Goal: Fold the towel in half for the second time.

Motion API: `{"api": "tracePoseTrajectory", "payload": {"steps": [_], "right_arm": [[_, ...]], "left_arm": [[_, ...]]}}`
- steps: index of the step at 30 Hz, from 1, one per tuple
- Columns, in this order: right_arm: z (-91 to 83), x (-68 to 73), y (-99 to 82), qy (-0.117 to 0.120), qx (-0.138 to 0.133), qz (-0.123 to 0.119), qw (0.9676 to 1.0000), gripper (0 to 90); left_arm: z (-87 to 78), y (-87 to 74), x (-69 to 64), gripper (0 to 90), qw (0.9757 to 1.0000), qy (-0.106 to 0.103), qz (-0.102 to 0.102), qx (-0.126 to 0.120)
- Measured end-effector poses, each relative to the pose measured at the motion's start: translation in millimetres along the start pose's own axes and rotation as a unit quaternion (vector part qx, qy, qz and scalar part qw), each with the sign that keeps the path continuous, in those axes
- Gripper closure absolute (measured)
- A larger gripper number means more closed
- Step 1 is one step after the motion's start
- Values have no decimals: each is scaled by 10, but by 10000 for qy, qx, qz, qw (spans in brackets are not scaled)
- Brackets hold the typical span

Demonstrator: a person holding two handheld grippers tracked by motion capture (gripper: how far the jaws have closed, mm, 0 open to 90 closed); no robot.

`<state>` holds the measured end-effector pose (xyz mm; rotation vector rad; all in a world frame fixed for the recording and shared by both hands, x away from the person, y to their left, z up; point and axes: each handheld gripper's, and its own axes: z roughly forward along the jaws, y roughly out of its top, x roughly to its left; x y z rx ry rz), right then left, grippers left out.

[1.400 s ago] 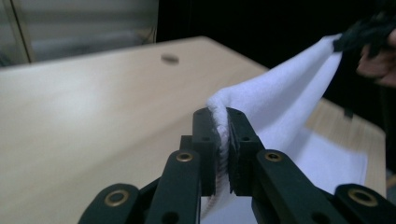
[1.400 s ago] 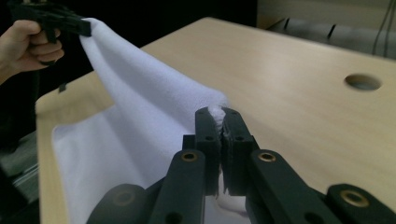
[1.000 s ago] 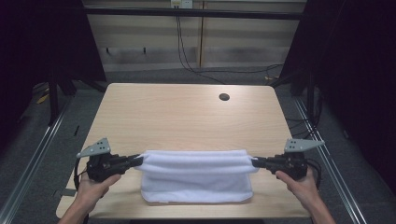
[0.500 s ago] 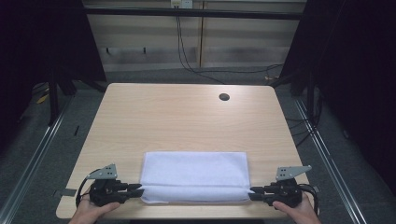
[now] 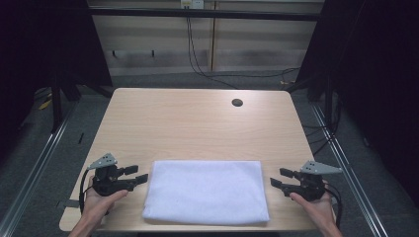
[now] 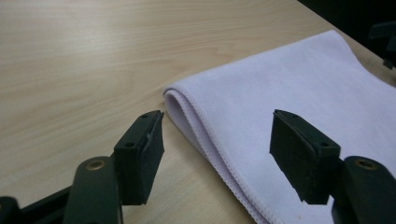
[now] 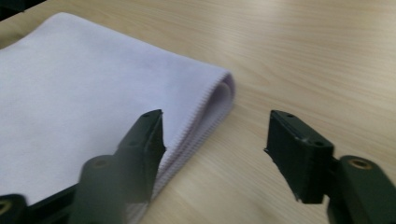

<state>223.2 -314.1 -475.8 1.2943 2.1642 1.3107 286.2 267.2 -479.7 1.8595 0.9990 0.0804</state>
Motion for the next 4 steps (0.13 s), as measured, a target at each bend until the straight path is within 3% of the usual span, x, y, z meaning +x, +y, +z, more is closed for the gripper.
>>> {"api": "tracePoseTrajectory", "payload": {"steps": [2,4], "right_arm": [[-2,-40,-44,-240,106,-18,9997,342],[9,-73,-81,-331,238,-48,9992,334]], "left_arm": [[18,-13,-12,310,9999,86,70,87],[33,-18,-19,266,9998,61,80,185]]}}
